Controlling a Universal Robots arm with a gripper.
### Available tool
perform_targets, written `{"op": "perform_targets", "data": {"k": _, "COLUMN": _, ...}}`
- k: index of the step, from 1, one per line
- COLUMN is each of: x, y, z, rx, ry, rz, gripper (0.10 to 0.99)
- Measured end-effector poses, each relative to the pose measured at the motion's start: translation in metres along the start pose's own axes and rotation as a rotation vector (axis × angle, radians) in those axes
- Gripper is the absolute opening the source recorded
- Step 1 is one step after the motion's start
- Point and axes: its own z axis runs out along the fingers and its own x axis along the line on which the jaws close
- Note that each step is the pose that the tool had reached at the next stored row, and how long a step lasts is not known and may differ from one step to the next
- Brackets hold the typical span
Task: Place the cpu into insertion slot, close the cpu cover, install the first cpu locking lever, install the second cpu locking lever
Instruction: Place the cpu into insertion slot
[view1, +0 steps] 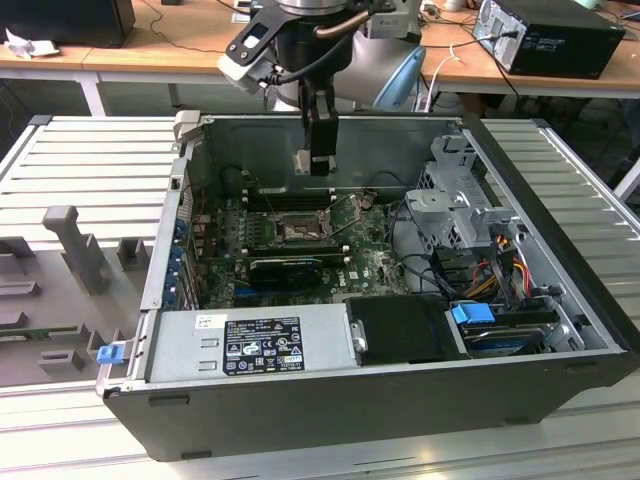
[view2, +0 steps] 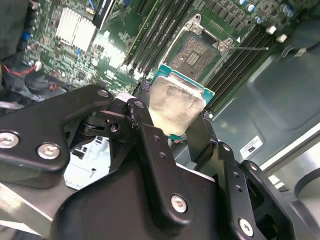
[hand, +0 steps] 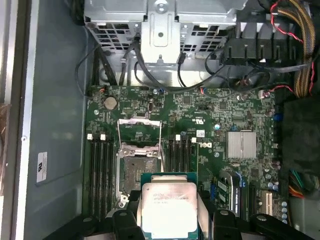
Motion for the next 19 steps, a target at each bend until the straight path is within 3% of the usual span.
{"op": "perform_targets", "data": {"k": 4, "x": 0.0000, "y": -0.0001, "z": 0.0015, "rx": -0.001, "ry": -0.0049, "rz": 0.058, "gripper": 0.529}}
{"op": "perform_targets", "data": {"k": 8, "x": -0.0001, "y": -0.0009, "z": 0.0100, "rx": -0.001, "ry": -0.0050, "rz": 0.059, "gripper": 0.529}}
{"op": "perform_targets", "data": {"k": 13, "x": -0.0001, "y": -0.0011, "z": 0.0123, "rx": -0.001, "ry": -0.0110, "rz": 0.107, "gripper": 0.529}}
{"op": "perform_targets", "data": {"k": 16, "x": -0.0002, "y": -0.0015, "z": 0.0161, "rx": -0.001, "ry": -0.0103, "rz": 0.099, "gripper": 0.529}}
{"op": "perform_targets", "data": {"k": 19, "x": -0.0003, "y": -0.0019, "z": 0.0213, "rx": -0.001, "ry": -0.0049, "rz": 0.033, "gripper": 0.529}}
